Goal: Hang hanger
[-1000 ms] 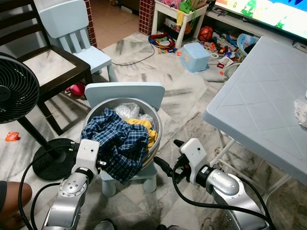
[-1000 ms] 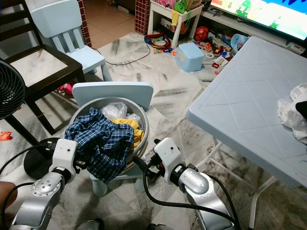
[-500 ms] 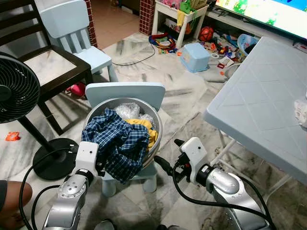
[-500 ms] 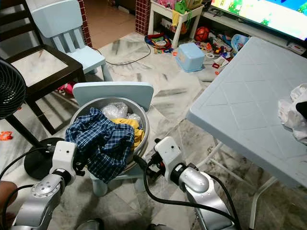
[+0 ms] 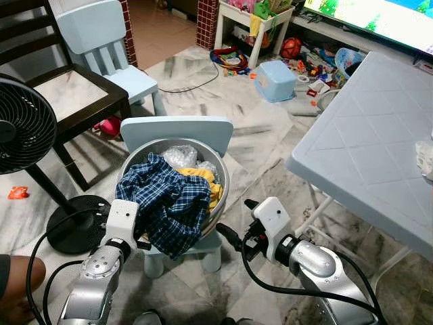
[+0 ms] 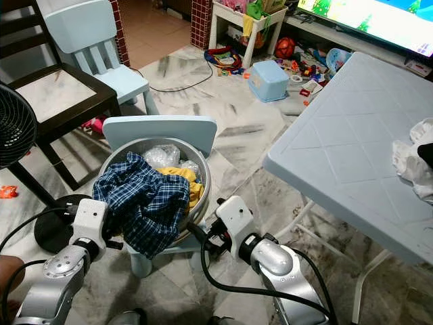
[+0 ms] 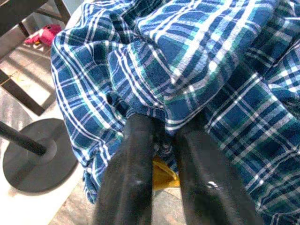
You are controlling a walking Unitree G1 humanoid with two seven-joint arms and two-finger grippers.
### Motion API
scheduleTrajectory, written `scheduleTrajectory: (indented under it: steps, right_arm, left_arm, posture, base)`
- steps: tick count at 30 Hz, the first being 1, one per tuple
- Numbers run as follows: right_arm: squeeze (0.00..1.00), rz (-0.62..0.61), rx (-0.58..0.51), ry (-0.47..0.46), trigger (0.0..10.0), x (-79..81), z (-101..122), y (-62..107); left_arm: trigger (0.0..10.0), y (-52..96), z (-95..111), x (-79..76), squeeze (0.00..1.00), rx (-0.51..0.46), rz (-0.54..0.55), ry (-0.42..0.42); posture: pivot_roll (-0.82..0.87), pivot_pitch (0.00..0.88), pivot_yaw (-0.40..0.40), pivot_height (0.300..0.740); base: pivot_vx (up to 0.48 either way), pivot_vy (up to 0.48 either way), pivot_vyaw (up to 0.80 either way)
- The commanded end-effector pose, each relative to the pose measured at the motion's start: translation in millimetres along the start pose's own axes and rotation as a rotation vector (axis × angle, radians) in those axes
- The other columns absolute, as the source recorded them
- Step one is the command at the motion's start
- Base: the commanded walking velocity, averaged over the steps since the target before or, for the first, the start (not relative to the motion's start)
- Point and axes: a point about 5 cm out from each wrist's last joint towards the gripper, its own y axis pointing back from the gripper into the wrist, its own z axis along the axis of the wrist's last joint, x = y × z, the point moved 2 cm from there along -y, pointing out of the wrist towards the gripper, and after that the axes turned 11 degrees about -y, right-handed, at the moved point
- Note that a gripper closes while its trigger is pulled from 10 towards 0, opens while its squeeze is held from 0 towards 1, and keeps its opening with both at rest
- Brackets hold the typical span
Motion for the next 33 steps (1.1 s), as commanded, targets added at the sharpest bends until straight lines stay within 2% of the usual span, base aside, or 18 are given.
scheduleTrajectory:
  steps: [1, 6, 8, 11, 18, 22, 25, 26, 28, 30, 31, 33]
  right_arm:
    - [0.0, -0.008, -0.005, 0.015, 10.0, -1.1, 1.1, 1.1]
    - [0.0, -0.012, -0.005, 0.021, 10.0, -2.8, 0.9, 0.7]
    - [0.0, -0.013, -0.004, 0.022, 10.0, -3.2, 0.8, 0.6]
    - [0.0, -0.017, -0.005, 0.022, 10.0, -3.9, 0.3, 0.5]
    - [0.0, -0.008, -0.004, 0.026, 10.0, -2.8, 0.3, -1.5]
    - [0.0, -0.014, -0.004, 0.028, 10.0, -5.5, 0.6, -1.5]
    - [0.0, -0.017, -0.003, 0.027, 10.0, -5.9, -0.2, -0.7]
    - [0.0, -0.018, -0.002, 0.025, 10.0, -6.0, -0.6, -0.4]
    - [0.0, -0.019, -0.001, 0.02, 10.0, -5.6, -2.3, -0.2]
    - [0.0, -0.017, 0.0, 0.014, 10.0, -4.4, -3.0, -1.2]
    - [0.0, -0.008, 0.001, 0.014, 10.0, -2.3, -3.4, -2.7]
    - [0.0, -0.003, -0.002, 0.014, 10.0, -1.3, -2.0, -3.8]
  left_arm:
    - [0.0, 0.0, -2.5, 0.1, 0.0, 0.008, 0.001, -0.004]
    - [0.0, 2.1, 1.9, 3.0, 0.0, -0.005, 0.02, -0.002]
    - [0.0, 5.2, 2.0, 9.3, 0.0, 0.0, 0.053, -0.021]
    - [0.0, 11.5, 0.8, 16.9, 0.0, -0.019, 0.049, 0.004]
    - [0.0, 12.8, -2.3, 27.9, 0.0, -0.007, 0.1, -0.006]
    - [0.0, 23.4, 6.5, 45.7, 0.0, -0.02, 0.175, -0.082]
    - [0.0, 39.8, 8.2, 57.1, 0.0, -0.018, 0.17, -0.199]
    - [0.0, 44.9, 7.5, 65.0, 0.0, -0.012, 0.175, -0.231]
    - [0.0, 52.8, 9.5, 94.1, 0.0, 0.0, 0.191, -0.327]
    - [0.0, 49.4, 17.6, 106.0, 0.0, -0.019, 0.204, -0.368]
    - [0.0, 42.9, 30.5, 115.8, 0.0, -0.044, 0.204, -0.431]
    - [0.0, 31.5, 46.9, 118.3, 0.0, -0.08, 0.174, -0.484]
  posture:
    - [0.08, 0.148, -0.079, 0.74]
    - [0.08, 0.146, -0.077, 0.74]
    - [0.08, 0.145, -0.076, 0.74]
    - [0.09, 0.145, -0.08, 0.74]
    - [0.1, 0.143, -0.087, 0.74]
    - [0.11, 0.14, -0.09, 0.74]
    - [0.12, 0.142, -0.088, 0.74]
    - [0.12, 0.143, -0.088, 0.74]
    - [0.13, 0.145, -0.089, 0.74]
    - [0.13, 0.145, -0.093, 0.74]
    - [0.13, 0.145, -0.093, 0.74]
    - [0.12, 0.141, -0.095, 0.74]
  base:
    - [0.0, 0.0, 0.0]
    - [0.0, 0.0, 0.0]
    - [0.0, 0.0, 0.0]
    - [0.0, 0.0, 0.0]
    - [0.0, 0.0, 0.0]
    - [0.0, 0.0, 0.0]
    - [0.0, 0.0, 0.0]
    - [0.0, 0.0, 0.0]
    - [0.0, 0.0, 0.0]
    - [0.0, 0.0, 0.0]
    - [0.0, 0.0, 0.0]
    - [0.0, 0.0, 0.0]
